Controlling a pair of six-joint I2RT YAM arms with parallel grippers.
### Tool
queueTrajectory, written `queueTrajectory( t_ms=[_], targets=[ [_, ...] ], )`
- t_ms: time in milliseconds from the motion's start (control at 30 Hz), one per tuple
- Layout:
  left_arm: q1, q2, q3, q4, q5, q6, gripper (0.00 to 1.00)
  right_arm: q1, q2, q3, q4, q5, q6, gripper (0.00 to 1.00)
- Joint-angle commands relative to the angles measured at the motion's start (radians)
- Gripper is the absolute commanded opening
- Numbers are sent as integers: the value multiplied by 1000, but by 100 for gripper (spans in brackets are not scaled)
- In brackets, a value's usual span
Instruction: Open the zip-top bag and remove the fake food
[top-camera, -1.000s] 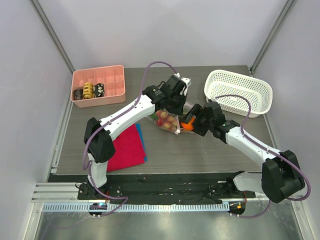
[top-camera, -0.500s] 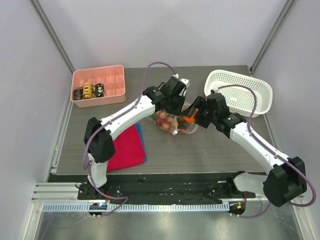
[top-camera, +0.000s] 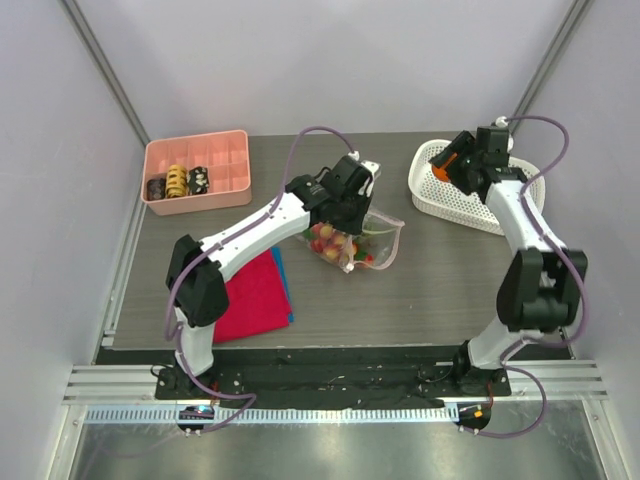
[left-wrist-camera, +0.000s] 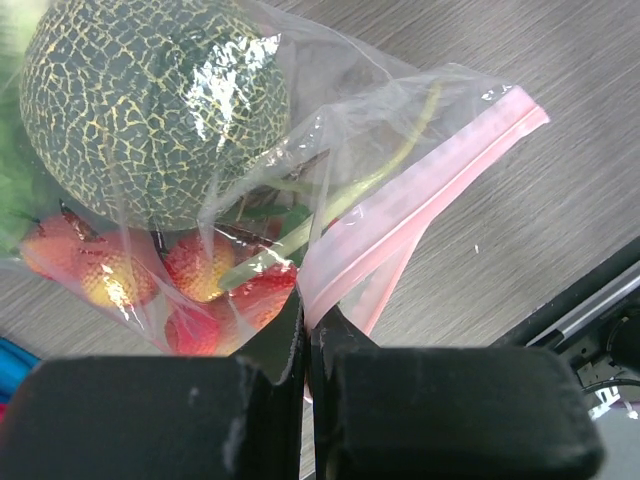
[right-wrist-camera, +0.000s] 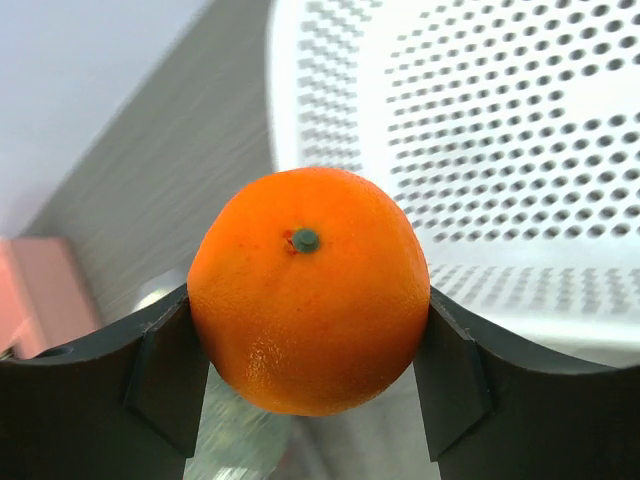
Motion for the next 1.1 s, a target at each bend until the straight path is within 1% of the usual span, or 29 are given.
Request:
queueTrajectory(
  t_ms=[0,33,67,100,167,200,233,300,333,367,400,433,467,500,567,600,667,700,733,767,800,833,867,900,933,967,1000,1033,1067],
  targets=[
    [4,-84,26,25,16,43,0,-40,199,104,82,26,-72,39],
    [4,-95,27,34,21,54,0,-49,228,115,99,19,-84,41],
    [4,-99,27,42,32,56,0,-52,264,130,108,24,-95,41],
    [2,-107,27,46,33,57,0,-54,328,170,119,22,-108,41],
    [4,-119,27,55,42,59,0,-63,394,213,124,3,-131,44],
    [4,-121,24,59,55,59,0,-66,452,257,125,-4,-136,46],
    [2,-124,19,63,58,59,0,-67,474,279,121,-5,-138,53],
    [4,-124,15,65,68,57,0,-69,506,325,116,-7,-144,62],
    [2,-124,16,63,70,57,0,-69,529,342,105,-8,-144,72],
    [4,-121,18,63,73,56,0,-69,541,363,86,-11,-145,76],
    [4,-121,19,62,76,57,0,-69,551,411,29,-5,-158,79],
    [4,-121,21,63,76,56,0,-69,558,429,-2,4,-158,88],
    [2,-119,19,63,76,56,0,-69,555,443,-25,13,-158,92],
    [2,-116,22,63,78,56,0,-69,549,459,-66,25,-164,99],
    [4,-110,26,59,79,54,0,-69,523,463,-106,36,-168,100],
    [4,-107,24,59,81,49,0,-69,519,475,-157,38,-170,99],
    [2,-104,21,60,85,46,0,-69,481,483,-215,15,-168,100],
    [2,-102,21,60,84,42,0,-63,453,454,-268,-10,-162,99],
    [4,-99,22,59,79,42,0,-57,416,421,-280,-23,-144,100],
    [4,-98,27,57,78,42,0,-51,314,326,-281,-37,-138,100],
    [4,-96,30,56,73,40,0,-43,258,272,-281,-43,-130,99],
    [4,-98,30,57,72,42,0,-20,190,214,-280,-39,-101,97],
    [4,-96,29,59,73,40,0,-3,124,95,-271,-46,-84,95],
    [4,-96,27,57,75,39,0,21,-8,40,-254,-59,-67,89],
    [5,-92,26,57,78,31,0,84,-70,-12,-254,-63,-35,87],
    [5,-93,24,59,91,23,0,127,-127,-103,-254,-54,-20,86],
    [5,-93,24,60,98,16,0,161,-243,-147,-255,-50,2,84],
    [4,-92,23,68,104,0,0,217,-294,-190,-255,-47,43,83],
    [4,-96,19,72,108,-6,0,233,-351,-274,-249,-54,128,80]
  ],
)
